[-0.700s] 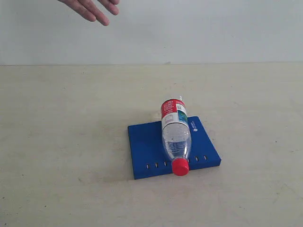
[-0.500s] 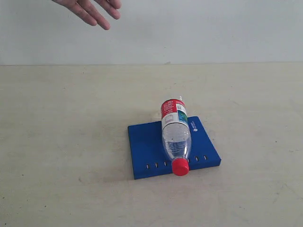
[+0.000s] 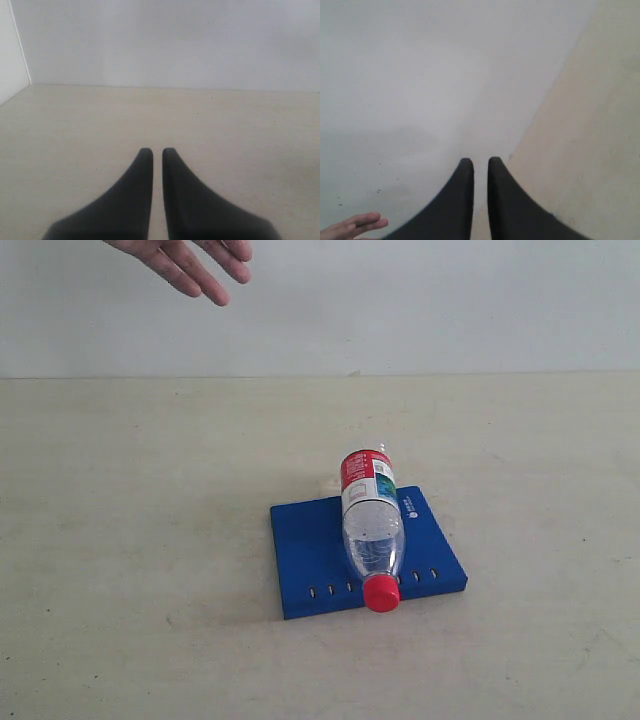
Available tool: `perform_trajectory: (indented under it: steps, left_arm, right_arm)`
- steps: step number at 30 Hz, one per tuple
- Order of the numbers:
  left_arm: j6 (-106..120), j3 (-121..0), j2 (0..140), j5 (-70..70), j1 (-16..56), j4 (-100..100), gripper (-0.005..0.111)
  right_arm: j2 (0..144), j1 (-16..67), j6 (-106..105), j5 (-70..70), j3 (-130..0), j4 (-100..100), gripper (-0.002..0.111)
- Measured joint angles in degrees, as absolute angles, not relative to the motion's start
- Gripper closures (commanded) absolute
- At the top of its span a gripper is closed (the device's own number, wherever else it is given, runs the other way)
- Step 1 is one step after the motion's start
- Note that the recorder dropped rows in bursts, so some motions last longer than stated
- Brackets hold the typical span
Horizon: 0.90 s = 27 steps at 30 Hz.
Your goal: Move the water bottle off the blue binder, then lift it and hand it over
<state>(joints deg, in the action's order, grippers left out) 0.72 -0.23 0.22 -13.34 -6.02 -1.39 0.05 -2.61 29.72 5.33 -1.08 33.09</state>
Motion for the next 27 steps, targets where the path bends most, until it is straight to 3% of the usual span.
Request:
perform_trajectory:
  steps: [5,9,17,27]
  left_arm:
    - [0.72,-0.23,0.22,-13.34,-6.02,-1.39,0.1]
    - [0.72,-0.23,0.22,-13.34,-6.02,-1.39,0.1]
    - [0.72,-0.23,0.22,-13.34,-6.02,-1.39,0.1]
    - [0.72,-0.23,0.22,-13.34,-6.02,-1.39,0.1]
  right_arm:
    - [10.28,-2.61,15.4,6.09,-12.4,33.22,0.072]
    - [27.24,-2.61,-3.7,20.15,-21.84,35.79,0.066]
    - [63.75,-2.61,-41.13,49.35,-28.95,65.29,0.066]
    - [90.54,-0.48,-57.43,56.23,-36.12,76.79,0.066]
